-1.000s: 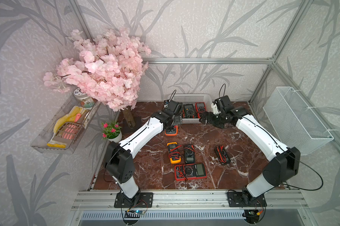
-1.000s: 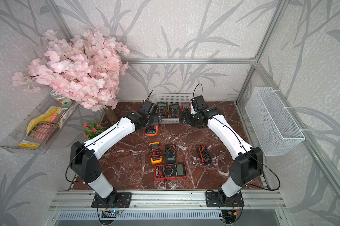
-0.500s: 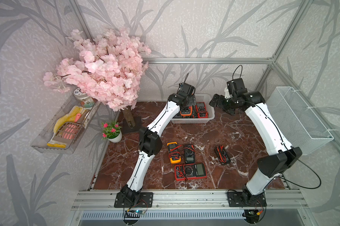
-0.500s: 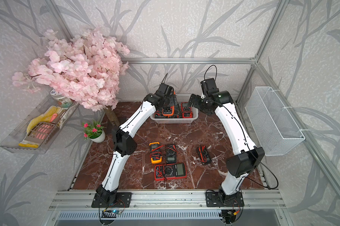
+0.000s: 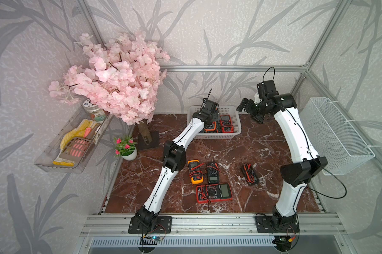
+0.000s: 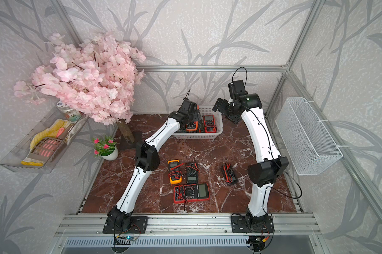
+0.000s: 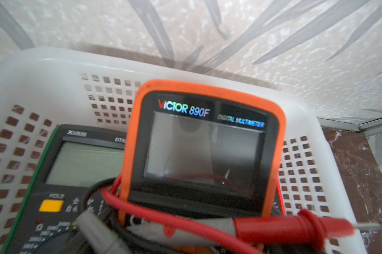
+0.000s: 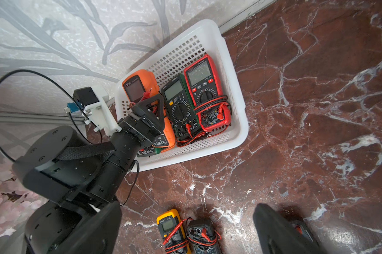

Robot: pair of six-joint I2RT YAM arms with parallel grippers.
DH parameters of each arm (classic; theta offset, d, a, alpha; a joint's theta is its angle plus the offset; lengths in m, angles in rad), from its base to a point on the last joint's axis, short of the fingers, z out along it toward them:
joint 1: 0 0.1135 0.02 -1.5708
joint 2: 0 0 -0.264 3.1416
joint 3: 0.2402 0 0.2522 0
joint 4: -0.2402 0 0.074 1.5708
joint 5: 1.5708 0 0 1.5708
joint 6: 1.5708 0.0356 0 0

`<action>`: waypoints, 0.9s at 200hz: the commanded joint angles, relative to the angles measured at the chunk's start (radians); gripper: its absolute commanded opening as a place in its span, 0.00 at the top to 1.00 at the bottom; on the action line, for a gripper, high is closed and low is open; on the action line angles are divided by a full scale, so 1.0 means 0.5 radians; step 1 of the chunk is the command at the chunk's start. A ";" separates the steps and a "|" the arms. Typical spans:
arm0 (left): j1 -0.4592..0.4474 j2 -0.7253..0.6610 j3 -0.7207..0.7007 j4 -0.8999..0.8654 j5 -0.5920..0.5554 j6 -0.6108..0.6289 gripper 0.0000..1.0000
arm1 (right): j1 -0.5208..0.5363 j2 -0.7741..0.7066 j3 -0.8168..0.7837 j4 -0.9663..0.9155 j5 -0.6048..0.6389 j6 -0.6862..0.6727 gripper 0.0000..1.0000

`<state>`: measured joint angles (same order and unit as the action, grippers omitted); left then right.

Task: Put the multimeter into the basket
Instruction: Place the multimeter in the basket.

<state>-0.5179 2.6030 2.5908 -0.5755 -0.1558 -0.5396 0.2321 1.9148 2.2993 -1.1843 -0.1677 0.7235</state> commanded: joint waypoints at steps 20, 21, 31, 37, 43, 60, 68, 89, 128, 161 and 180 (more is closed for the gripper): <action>-0.005 0.052 0.108 0.304 -0.042 0.039 0.36 | -0.052 0.020 0.068 0.096 -0.097 0.195 0.01; -0.004 0.054 0.108 0.301 -0.043 0.036 0.36 | -0.054 0.019 0.069 0.097 -0.099 0.199 0.01; -0.004 0.071 0.105 0.298 -0.051 0.017 0.35 | -0.064 0.014 0.074 0.124 -0.118 0.217 0.01; -0.007 0.081 0.106 0.292 -0.050 0.010 0.34 | -0.070 0.012 0.080 0.140 -0.119 0.223 0.01; -0.007 0.088 0.100 0.289 -0.052 0.006 0.32 | -0.073 0.009 0.085 0.157 -0.113 0.225 0.01; -0.014 0.093 0.081 0.268 -0.067 0.009 0.24 | -0.085 0.002 0.086 0.202 -0.115 0.250 0.01; -0.016 0.095 0.060 0.263 -0.069 0.012 0.19 | -0.091 0.001 0.074 0.226 -0.120 0.259 0.01; -0.016 0.097 0.031 0.267 -0.069 -0.004 0.09 | -0.129 0.011 0.054 0.250 -0.150 0.279 0.01; -0.005 0.101 0.029 0.276 -0.047 -0.021 0.00 | -0.160 0.056 0.081 0.314 -0.209 0.318 0.01; -0.002 0.081 0.029 0.282 -0.041 -0.032 0.00 | -0.161 0.050 0.089 0.293 -0.245 0.284 0.01; -0.006 0.046 0.019 0.291 -0.038 -0.040 0.00 | -0.148 -0.013 -0.001 0.400 -0.265 0.299 0.01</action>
<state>-0.5224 2.6610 2.5965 -0.4530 -0.1635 -0.5526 0.1524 1.9430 2.3241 -1.0412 -0.2752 0.8680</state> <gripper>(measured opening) 0.999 0.993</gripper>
